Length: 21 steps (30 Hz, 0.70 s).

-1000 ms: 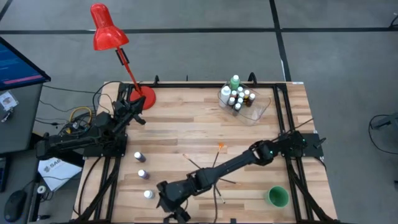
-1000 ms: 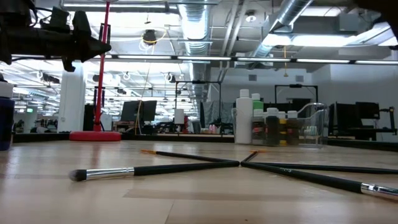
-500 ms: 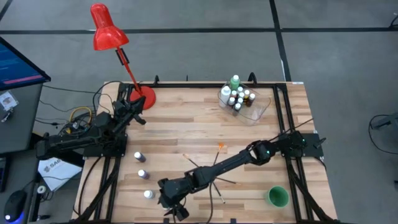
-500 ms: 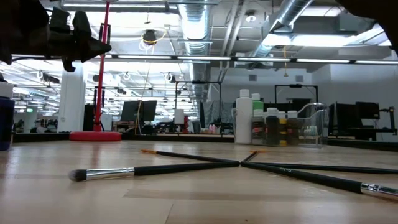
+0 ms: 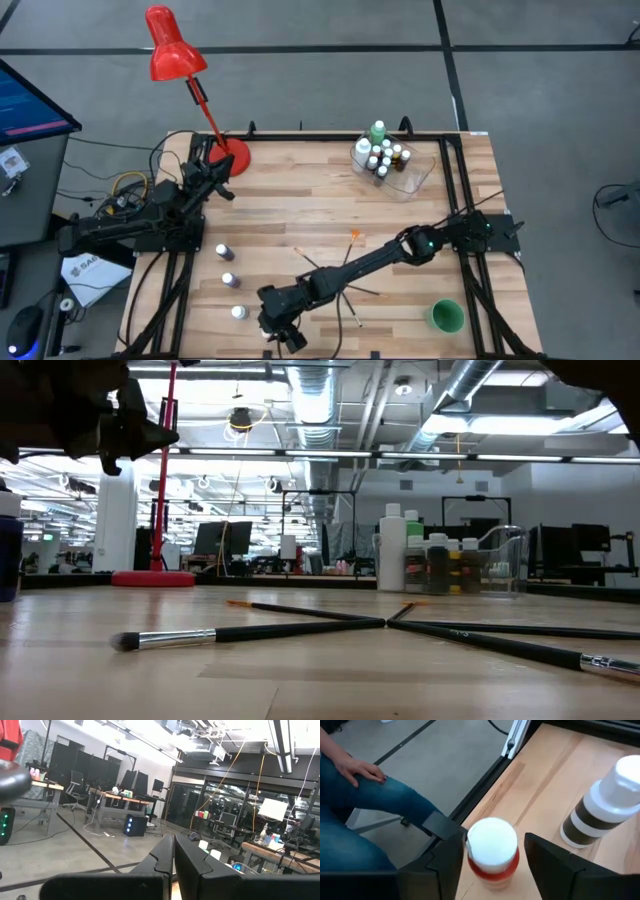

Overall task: Pick & Place Paint Supplies
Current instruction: Put the small red paint bottle into the transparent bin

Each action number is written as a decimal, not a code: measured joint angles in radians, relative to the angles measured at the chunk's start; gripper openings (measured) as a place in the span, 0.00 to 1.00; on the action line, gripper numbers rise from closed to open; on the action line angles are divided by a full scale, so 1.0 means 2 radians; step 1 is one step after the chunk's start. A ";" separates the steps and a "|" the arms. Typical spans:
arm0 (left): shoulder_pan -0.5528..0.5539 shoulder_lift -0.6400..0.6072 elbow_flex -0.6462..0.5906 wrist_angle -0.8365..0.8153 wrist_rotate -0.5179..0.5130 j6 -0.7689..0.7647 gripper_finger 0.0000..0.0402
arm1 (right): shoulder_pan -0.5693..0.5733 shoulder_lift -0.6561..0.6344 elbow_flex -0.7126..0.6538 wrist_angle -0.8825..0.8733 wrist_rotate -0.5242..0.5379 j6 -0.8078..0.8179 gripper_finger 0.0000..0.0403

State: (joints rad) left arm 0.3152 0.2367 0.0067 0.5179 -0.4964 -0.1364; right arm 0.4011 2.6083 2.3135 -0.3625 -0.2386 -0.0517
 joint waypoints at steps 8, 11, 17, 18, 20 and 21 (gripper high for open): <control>0.000 0.000 0.000 0.000 0.000 0.000 0.02 | 0.000 0.000 0.000 0.007 0.000 -0.003 0.29; 0.000 0.000 0.000 0.000 0.000 0.000 0.02 | 0.000 0.000 0.000 0.011 0.001 -0.004 0.27; 0.000 0.000 0.000 0.000 0.000 0.000 0.02 | -0.006 -0.016 -0.001 -0.005 0.002 -0.005 0.27; 0.000 0.000 0.000 0.000 0.000 0.000 0.02 | -0.009 -0.024 -0.001 -0.019 0.002 -0.006 0.27; 0.000 0.000 0.000 0.000 0.000 0.000 0.02 | -0.017 -0.047 0.000 -0.055 0.004 -0.017 0.27; 0.000 0.000 0.000 0.000 0.000 0.000 0.02 | -0.021 -0.060 0.000 -0.083 0.012 -0.025 0.27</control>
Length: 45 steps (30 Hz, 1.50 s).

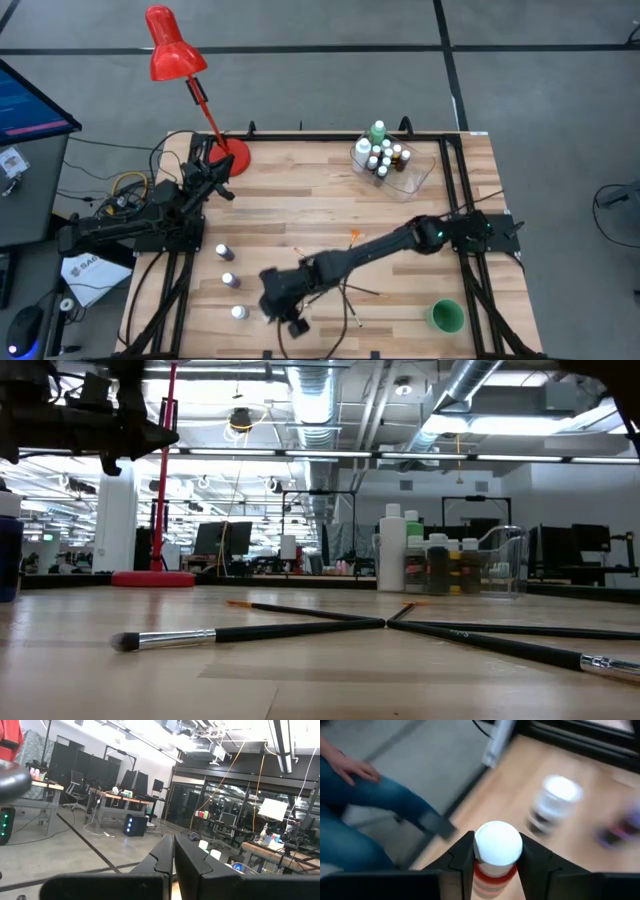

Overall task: Pick & Place Paint Supplies
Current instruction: Put the small red paint bottle into the transparent bin

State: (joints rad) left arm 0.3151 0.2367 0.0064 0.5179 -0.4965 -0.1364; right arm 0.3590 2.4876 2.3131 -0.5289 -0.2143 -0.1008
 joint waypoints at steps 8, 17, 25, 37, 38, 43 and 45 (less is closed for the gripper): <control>0.000 0.000 0.000 0.000 0.000 0.000 0.02 | -0.026 -0.120 0.000 -0.275 0.113 -0.033 0.27; 0.000 0.000 0.000 0.000 0.000 0.000 0.02 | -0.071 -0.258 -0.051 -0.424 0.244 0.034 0.27; 0.000 0.000 0.000 0.001 0.000 0.000 0.02 | -0.108 -0.482 -0.334 -0.338 0.335 0.111 0.27; 0.000 0.000 0.000 0.003 0.000 0.000 0.02 | -0.256 -0.755 -0.745 -0.019 0.470 0.210 0.27; 0.000 0.000 0.000 0.003 0.000 0.000 0.02 | -0.268 -0.763 -0.765 0.000 0.474 0.216 0.27; 0.000 0.000 0.000 0.003 0.000 0.000 0.02 | -0.314 -0.770 -0.841 0.081 0.474 0.255 0.27; 0.000 0.000 0.000 0.003 0.000 0.000 0.02 | -0.324 -0.762 -0.858 0.100 0.471 0.274 0.27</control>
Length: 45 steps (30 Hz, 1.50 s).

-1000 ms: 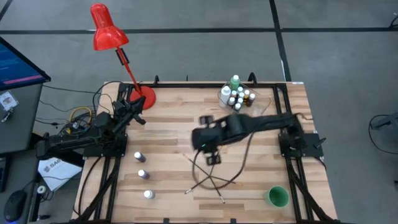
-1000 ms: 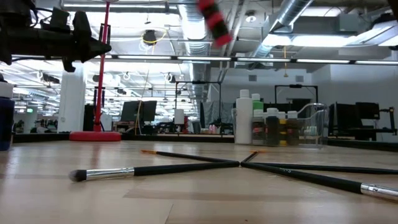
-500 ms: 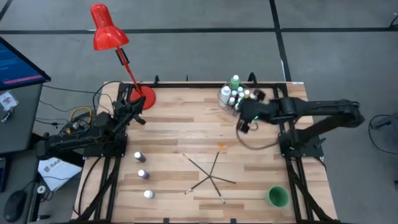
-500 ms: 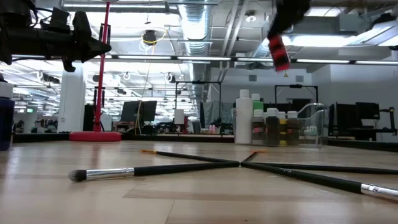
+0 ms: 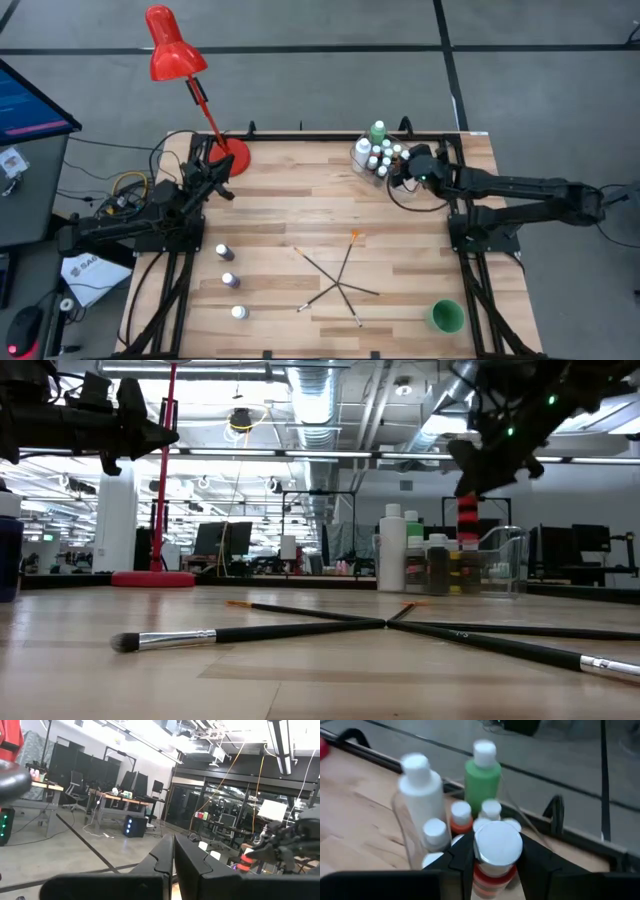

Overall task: Pick & Place Paint Supplies
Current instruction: Put the small red paint bottle into the transparent bin

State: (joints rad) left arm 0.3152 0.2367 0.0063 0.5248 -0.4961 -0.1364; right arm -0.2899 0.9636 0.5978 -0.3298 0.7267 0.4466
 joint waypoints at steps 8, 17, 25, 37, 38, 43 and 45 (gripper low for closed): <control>0.000 0.000 0.000 0.000 0.000 0.000 0.02 | -0.025 0.047 -0.032 0.029 0.002 0.044 0.31; 0.000 0.000 0.000 0.000 0.000 0.000 0.02 | -0.032 0.114 -0.032 0.085 0.003 0.039 0.29; 0.000 0.000 0.000 0.000 0.000 0.000 0.02 | -0.037 0.159 -0.032 0.107 0.004 0.043 0.32; 0.000 0.000 0.000 0.000 0.000 0.000 0.02 | -0.037 0.162 -0.032 0.121 0.004 0.034 0.43; 0.000 0.000 0.000 0.000 0.000 0.000 0.02 | -0.037 0.162 -0.032 0.121 0.004 0.034 0.45; 0.000 0.000 0.000 0.000 0.000 0.000 0.02 | -0.037 0.162 -0.032 0.121 0.004 0.034 0.52; 0.000 0.000 0.000 0.000 0.000 0.000 0.02 | -0.037 0.162 -0.032 0.121 0.004 0.034 0.54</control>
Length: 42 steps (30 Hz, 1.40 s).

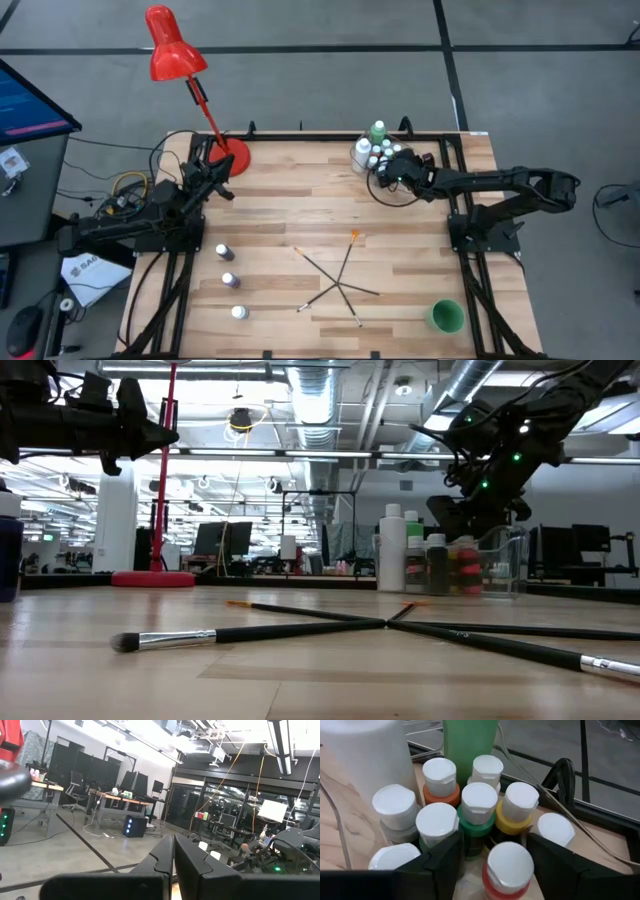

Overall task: Pick & Place Paint Supplies
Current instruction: Put the small red paint bottle into the transparent bin, then put the small white paint bottle into the transparent bin

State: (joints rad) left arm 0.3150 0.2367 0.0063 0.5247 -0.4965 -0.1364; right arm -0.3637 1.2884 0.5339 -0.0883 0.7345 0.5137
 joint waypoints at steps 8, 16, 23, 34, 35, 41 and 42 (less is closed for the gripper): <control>0.000 0.000 0.000 0.000 0.000 0.000 0.02 | 0.010 -0.033 0.022 -0.042 -0.002 -0.040 0.55; 0.000 0.000 0.000 0.000 0.000 0.000 0.02 | 0.053 -0.120 0.059 -0.046 -0.073 -0.064 0.55; 0.000 0.000 0.000 0.000 0.000 0.000 0.02 | 0.173 -0.080 0.060 0.153 -0.239 -0.096 0.56; 0.000 0.000 0.000 0.000 0.000 0.000 0.02 | 0.325 0.187 0.231 0.268 -0.239 -0.224 0.56; 0.000 0.000 0.000 0.000 0.000 0.000 0.02 | 0.332 0.212 0.257 0.268 -0.239 -0.236 0.56; 0.000 0.000 0.000 0.000 0.000 0.000 0.02 | 0.361 0.343 0.412 0.263 -0.264 -0.293 0.56; 0.000 0.000 0.000 0.000 0.000 0.000 0.02 | 0.364 0.362 0.439 0.258 -0.275 -0.298 0.56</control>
State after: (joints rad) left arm 0.3153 0.2367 0.0067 0.5251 -0.4965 -0.1364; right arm 0.3641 2.0128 1.4126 0.4268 0.1842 -0.0816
